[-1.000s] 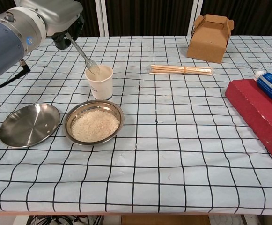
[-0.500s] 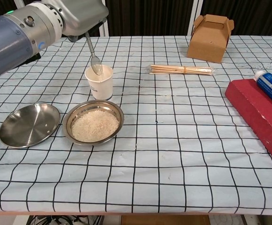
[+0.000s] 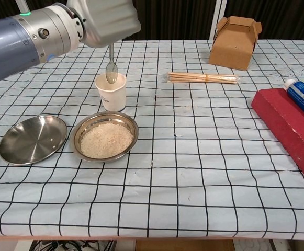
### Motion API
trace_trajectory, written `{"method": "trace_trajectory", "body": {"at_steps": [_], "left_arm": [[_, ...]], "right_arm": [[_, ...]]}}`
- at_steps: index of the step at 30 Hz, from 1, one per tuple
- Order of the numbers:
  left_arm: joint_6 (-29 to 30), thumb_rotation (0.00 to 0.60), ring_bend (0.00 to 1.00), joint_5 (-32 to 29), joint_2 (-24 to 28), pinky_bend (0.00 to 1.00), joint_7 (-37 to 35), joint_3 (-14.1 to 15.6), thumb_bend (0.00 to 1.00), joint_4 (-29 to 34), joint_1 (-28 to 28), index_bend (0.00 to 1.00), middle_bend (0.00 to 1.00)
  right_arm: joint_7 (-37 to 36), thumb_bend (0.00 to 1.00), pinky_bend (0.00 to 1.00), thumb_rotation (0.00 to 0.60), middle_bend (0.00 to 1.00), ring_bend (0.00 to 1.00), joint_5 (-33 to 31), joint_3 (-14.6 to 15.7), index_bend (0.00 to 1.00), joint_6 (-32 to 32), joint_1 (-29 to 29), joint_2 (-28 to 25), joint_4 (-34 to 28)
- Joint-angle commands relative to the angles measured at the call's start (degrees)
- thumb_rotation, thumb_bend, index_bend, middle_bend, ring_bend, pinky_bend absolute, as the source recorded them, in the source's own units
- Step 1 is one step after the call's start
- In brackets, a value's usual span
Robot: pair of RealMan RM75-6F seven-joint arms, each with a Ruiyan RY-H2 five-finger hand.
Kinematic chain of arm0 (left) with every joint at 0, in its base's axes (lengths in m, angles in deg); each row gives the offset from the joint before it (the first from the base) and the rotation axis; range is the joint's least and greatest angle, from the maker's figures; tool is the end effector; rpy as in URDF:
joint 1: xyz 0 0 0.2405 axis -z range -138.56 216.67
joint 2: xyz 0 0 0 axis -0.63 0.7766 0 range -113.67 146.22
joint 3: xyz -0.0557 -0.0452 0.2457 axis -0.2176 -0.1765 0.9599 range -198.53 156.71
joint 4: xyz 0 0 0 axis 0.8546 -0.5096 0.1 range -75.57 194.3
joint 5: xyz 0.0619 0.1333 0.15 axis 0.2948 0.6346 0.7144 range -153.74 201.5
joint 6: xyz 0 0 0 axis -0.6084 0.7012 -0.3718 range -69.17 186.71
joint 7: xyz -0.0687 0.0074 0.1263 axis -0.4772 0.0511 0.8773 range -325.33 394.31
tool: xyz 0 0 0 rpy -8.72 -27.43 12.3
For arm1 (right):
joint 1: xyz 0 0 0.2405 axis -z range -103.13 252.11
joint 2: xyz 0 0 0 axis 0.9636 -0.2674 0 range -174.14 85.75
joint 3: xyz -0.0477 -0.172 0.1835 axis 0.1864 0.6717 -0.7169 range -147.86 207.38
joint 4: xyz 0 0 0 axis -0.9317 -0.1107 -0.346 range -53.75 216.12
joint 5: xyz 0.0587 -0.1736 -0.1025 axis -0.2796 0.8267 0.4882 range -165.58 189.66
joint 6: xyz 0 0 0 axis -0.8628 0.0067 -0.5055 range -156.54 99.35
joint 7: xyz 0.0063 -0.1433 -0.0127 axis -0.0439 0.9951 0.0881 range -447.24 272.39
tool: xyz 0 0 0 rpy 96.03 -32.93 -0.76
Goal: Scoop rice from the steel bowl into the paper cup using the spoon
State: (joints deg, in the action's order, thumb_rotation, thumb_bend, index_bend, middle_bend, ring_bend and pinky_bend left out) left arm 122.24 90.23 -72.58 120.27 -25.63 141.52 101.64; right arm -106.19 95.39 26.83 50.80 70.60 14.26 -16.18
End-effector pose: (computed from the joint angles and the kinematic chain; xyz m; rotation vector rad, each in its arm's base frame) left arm -0.0372 0.3745 -0.0066 -1.8055 0.6311 -0.3995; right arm -0.3150 -0.1743 0.1718 1.2459 -1.2443 1.0469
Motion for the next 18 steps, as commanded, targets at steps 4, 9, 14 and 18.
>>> {"method": "trace_trajectory", "body": {"at_steps": [4,9,14,18], "left_arm": [[-1.8,0.600,1.00,1.6,1.2,1.00,1.1,1.1,0.51,0.0,1.0,0.80,1.00],[-3.2,0.600,1.00,3.6,2.1,1.00,2.6,2.7,0.51,-0.1,1.7,0.80,1.00],[-3.3,0.600,1.00,4.6,2.4,1.00,2.3,2.6,0.51,0.2,1.8,0.80,1.00],[-2.6,0.600,1.00,4.4,2.6,1.00,1.6,2.0,0.51,0.7,1.5,0.80,1.00]], "right_arm": [[0.0,0.16,0.18,0.600,0.00,0.00,0.0,0.0,0.00,0.1,0.0,0.0,0.0],[0.0,0.16,0.18,0.600,0.00,0.00,0.0,0.0,0.00,0.0,0.0,0.0,0.0],[0.0,0.16,0.18,0.600,0.00,0.00,0.0,0.0,0.00,0.1,0.0,0.0,0.0],[-0.1,0.16,0.18,0.600,0.00,0.00,0.0,-0.1,0.00,0.1,0.0,0.0,0.0]]}}
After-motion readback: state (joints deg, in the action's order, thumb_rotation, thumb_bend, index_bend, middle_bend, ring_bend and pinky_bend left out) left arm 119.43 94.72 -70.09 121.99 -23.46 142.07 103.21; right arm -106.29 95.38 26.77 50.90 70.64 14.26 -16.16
